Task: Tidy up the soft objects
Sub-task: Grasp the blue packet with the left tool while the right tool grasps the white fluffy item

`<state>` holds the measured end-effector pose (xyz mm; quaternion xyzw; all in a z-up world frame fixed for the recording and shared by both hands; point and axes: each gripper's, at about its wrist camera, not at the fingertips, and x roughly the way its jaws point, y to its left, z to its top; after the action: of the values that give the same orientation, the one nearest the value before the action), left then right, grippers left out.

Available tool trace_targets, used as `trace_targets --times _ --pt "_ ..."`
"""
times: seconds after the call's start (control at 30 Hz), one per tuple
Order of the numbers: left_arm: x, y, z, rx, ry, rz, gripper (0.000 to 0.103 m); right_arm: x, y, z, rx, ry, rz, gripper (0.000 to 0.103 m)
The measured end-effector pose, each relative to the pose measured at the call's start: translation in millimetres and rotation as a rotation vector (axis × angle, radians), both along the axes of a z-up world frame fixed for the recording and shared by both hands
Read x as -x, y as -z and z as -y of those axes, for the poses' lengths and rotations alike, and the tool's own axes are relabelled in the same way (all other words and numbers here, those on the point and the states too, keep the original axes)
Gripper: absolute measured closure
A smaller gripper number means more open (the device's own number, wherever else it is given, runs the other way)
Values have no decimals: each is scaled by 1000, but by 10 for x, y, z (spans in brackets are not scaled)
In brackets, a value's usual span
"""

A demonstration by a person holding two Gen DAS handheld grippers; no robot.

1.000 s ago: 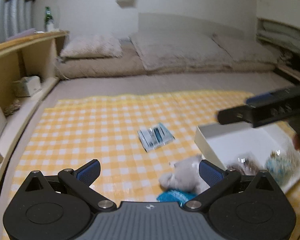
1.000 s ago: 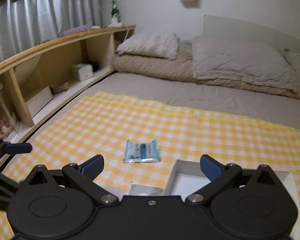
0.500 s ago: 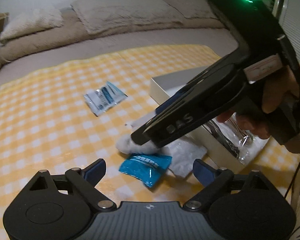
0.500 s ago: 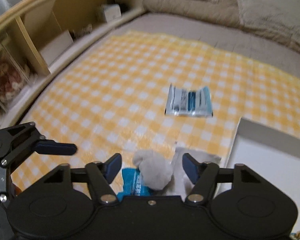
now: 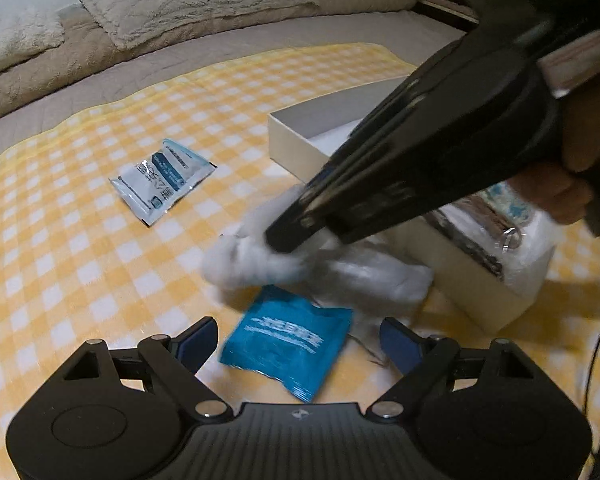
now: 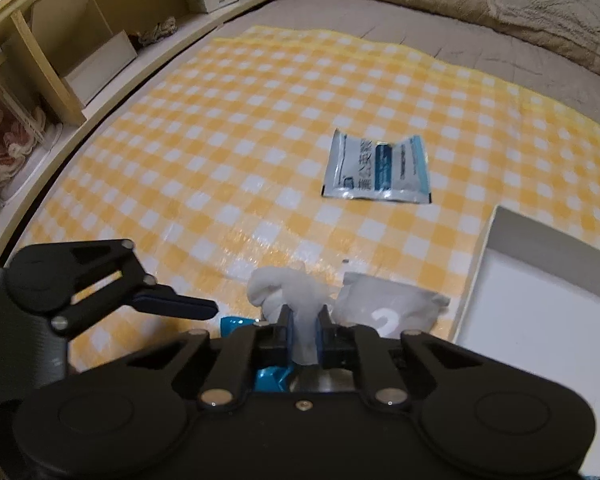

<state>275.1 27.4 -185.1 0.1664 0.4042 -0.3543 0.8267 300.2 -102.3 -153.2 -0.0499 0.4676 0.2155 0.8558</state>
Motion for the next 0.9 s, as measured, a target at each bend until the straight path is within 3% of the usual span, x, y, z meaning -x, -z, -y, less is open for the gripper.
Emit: trace_targets --times 0.23,0.37,0.6,0.9 --pt "-149 75 42 -6 18 -23 29 -2 -97 132 -9 17 32 93" --pt "-181 151 82 -51 26 -65 30 -8 -117 169 -19 20 32 93" --pt "-165 146 71 -48 41 -115 33 10 -137 163 -22 13 38 93" --pt "-156 136 110 -66 -12 -95 44 37 -151 138 -7 6 48 93"
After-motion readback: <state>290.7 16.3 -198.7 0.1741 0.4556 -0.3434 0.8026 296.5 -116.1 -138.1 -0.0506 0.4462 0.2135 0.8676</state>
